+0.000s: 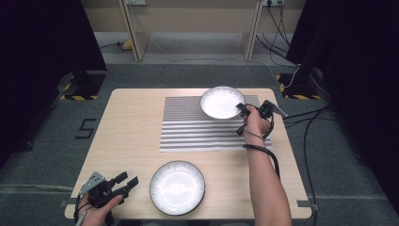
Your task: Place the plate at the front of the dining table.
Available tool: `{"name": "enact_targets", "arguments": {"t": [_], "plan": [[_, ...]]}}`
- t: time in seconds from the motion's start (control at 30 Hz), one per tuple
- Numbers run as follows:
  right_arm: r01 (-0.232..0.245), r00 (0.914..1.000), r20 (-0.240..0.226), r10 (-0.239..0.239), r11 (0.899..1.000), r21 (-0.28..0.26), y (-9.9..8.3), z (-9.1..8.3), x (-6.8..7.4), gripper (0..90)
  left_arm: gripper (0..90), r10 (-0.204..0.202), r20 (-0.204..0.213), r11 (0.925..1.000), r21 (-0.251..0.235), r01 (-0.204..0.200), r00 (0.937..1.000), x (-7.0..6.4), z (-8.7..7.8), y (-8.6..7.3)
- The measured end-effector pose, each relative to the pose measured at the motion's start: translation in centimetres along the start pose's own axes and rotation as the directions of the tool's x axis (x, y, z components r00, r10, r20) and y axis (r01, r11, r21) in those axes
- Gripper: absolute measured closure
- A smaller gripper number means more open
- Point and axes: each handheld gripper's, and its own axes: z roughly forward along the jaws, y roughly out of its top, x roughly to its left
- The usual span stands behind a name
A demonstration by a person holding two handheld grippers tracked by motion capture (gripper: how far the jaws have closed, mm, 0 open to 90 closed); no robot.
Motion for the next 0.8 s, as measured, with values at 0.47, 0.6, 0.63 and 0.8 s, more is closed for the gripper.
{"name": "enact_targets", "arguments": {"t": [0.47, 0.6, 0.63, 0.8], "plan": [[0.005, 0.9999, 0.014, -0.005, 1.000, -0.002, 0.11, 0.37, -0.34, 75.0, 38.2, 0.001, 0.000, 1.0000, 0.002, -0.001, 1.0000, 0.07, 0.09, -0.04], [0.002, 0.9998, 0.018, -0.002, 1.000, -0.002, 0.04, 0.54, -0.38, 75.0, 38.2, 0.002, 0.002, 1.0000, 0.001, -0.002, 1.0000, 0.01, 0.10, -0.02], [-0.004, 0.9998, 0.020, 0.004, 1.000, -0.002, 0.01, 0.60, -0.36, 74.9, 38.2, 0.003, 0.002, 1.0000, 0.002, -0.003, 1.0000, 0.01, 0.10, -0.02], [0.000, 0.9995, 0.030, 0.000, 1.000, 0.001, -0.07, 0.79, -0.58, 74.9, 38.2, 0.003, 0.001, 1.0000, 0.006, -0.003, 1.0000, 0.07, 0.09, -0.06]]}}
